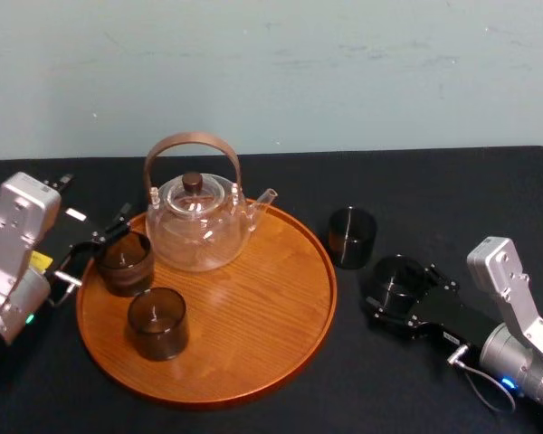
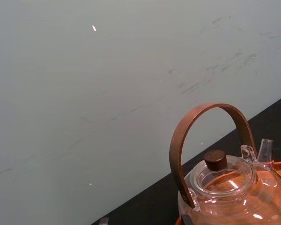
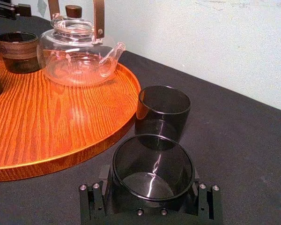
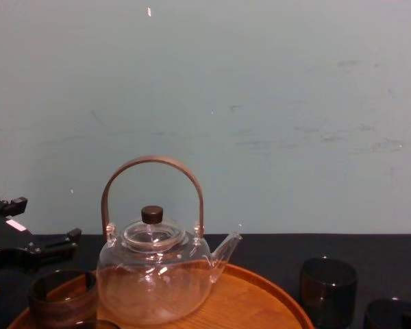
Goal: Pick up the glass from the table and place it on the tray.
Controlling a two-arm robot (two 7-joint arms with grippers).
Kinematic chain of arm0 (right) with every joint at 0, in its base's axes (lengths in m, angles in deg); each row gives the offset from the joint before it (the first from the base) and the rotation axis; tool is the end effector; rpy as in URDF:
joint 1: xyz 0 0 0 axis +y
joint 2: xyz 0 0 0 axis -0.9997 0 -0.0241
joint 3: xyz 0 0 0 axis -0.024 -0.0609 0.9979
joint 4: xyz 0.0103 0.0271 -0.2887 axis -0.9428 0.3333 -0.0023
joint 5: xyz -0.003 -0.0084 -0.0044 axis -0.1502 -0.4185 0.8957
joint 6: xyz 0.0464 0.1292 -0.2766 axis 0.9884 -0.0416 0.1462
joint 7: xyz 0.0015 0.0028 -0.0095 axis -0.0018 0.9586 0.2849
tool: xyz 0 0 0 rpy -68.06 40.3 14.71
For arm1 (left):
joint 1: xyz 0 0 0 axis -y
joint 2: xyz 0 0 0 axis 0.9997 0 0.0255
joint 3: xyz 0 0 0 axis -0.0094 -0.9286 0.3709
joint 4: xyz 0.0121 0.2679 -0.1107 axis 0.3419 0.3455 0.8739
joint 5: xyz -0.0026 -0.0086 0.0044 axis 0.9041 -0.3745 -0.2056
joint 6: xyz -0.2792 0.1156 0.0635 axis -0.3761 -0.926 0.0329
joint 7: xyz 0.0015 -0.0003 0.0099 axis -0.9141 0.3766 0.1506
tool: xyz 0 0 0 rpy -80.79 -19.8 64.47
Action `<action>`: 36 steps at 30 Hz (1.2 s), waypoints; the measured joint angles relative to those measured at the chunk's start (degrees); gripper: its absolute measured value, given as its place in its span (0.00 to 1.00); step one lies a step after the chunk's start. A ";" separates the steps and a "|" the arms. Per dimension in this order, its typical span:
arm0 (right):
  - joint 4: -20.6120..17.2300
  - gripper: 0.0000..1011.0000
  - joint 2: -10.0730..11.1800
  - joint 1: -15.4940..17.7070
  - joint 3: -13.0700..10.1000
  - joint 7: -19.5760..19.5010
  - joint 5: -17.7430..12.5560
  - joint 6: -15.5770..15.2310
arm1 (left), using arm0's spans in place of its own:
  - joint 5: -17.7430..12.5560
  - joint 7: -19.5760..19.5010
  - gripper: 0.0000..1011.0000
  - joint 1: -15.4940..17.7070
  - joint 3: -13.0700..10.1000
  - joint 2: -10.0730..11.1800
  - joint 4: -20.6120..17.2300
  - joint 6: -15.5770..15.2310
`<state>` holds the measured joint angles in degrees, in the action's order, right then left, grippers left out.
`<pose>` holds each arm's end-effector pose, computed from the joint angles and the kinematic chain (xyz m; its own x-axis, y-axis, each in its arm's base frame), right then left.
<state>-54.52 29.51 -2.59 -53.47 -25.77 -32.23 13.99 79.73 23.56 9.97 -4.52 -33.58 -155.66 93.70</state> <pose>0.3300 -0.0784 -0.3510 0.6153 -0.7767 0.1349 0.7798 0.5746 -0.2485 0.3580 0.0825 -0.3023 0.2925 0.8802 0.3737 -0.9552 0.2876 0.0703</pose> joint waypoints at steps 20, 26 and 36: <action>-0.21 0.91 0.22 0.20 0.05 -0.06 -0.06 0.18 | 0.00 0.00 0.99 0.00 0.00 0.00 0.00 0.00; -0.24 0.91 0.25 0.23 0.05 -0.08 -0.08 0.20 | 0.00 0.00 0.99 0.00 0.00 0.00 0.00 0.00; -2.20 0.91 0.41 1.03 -0.43 1.04 -1.63 0.31 | 0.00 0.00 0.99 0.00 0.00 0.00 0.00 0.00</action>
<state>-56.72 29.92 -1.56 -53.90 -24.73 -33.85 14.30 79.73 23.56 9.97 -4.51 -33.58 -155.65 93.70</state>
